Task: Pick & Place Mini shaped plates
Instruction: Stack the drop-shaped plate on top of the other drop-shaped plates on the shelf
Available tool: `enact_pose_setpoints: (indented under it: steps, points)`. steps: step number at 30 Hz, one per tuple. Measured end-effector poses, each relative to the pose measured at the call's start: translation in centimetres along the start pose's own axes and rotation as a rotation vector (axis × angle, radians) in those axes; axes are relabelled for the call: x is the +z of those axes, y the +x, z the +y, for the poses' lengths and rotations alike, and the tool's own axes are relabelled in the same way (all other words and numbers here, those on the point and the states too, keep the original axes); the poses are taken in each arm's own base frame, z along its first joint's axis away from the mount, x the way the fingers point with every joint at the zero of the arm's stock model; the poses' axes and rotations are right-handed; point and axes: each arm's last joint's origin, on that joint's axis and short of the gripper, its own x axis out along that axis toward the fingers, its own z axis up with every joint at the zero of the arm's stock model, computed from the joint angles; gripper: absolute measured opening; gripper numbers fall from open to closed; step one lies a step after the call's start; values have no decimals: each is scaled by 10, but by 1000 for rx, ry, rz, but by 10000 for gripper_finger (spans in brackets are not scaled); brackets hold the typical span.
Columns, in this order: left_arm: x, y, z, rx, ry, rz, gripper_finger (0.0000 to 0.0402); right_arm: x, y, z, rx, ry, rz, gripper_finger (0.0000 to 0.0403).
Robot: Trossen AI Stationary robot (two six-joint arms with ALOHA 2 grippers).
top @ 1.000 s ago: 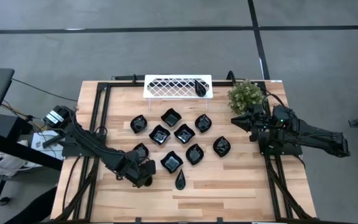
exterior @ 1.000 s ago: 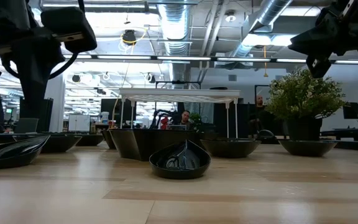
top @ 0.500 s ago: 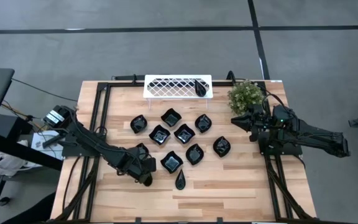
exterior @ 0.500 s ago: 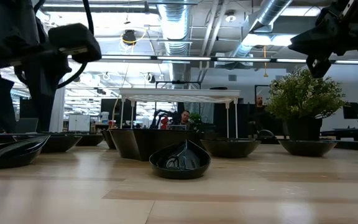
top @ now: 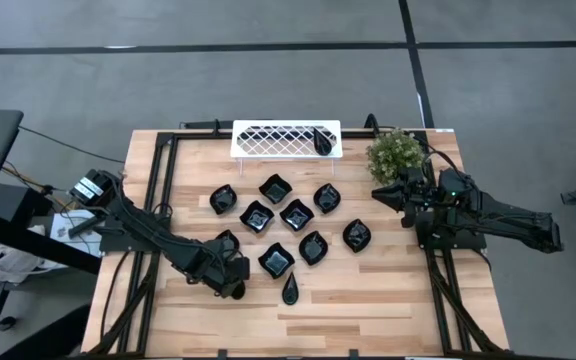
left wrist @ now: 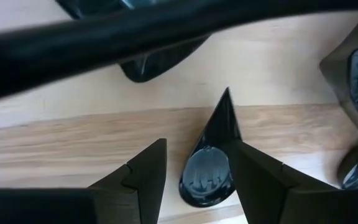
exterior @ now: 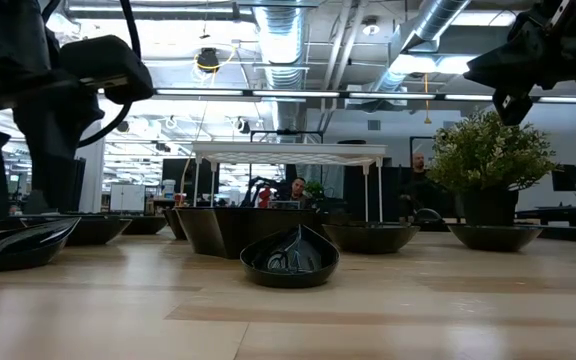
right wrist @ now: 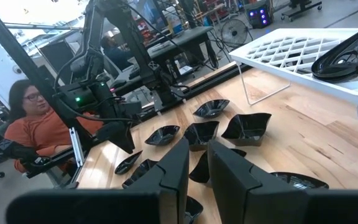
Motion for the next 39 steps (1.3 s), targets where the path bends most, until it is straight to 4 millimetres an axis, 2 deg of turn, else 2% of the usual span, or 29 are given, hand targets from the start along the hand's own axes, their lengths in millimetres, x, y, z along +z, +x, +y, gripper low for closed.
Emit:
enact_pose_setpoints:
  steps: [8,18,25,39]
  points:
    - [0,0,-1,-18,-3,-9,172,0,0,0,0,0,0,56]
    - [-3,15,-3,-8,-4,-13,172,0,0,0,-1,0,0,56]
    - [-3,14,-3,-7,-4,-9,170,0,0,0,0,0,-1,56]
    - [-3,14,-2,6,-2,-7,86,0,0,0,-1,0,1,56]
